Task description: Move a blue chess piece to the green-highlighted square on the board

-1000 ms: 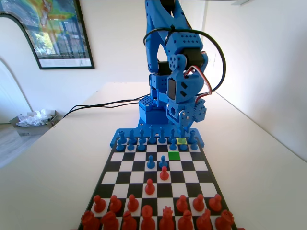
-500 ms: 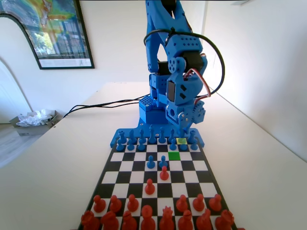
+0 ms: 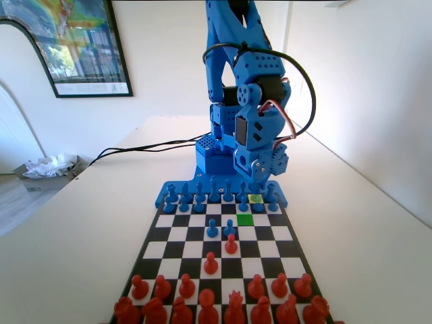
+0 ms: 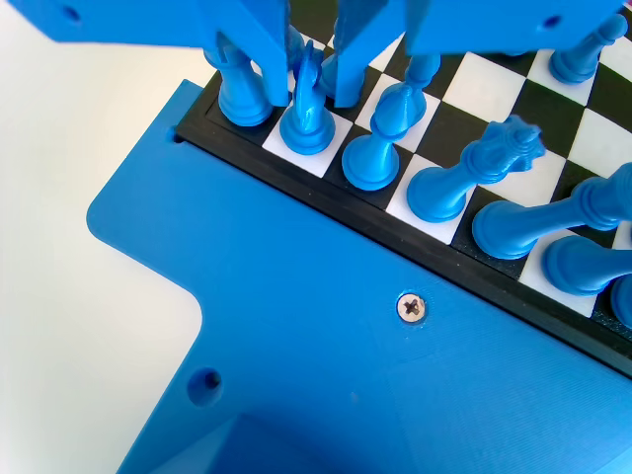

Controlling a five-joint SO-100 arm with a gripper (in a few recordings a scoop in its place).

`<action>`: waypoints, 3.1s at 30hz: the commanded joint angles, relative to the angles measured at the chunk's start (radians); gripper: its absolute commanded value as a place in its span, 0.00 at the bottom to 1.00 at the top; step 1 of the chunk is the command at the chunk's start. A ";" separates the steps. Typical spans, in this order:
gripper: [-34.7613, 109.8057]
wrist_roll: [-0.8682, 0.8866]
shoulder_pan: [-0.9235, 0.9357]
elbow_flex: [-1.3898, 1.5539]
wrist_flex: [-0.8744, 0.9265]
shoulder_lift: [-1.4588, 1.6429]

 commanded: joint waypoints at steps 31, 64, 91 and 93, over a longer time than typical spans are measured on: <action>0.25 -0.028 0.021 -0.178 0.233 0.074; 0.25 0.046 0.235 -0.316 0.308 0.104; 0.25 0.057 0.236 -0.268 0.091 -0.121; 0.25 0.058 0.232 -0.270 0.091 -0.126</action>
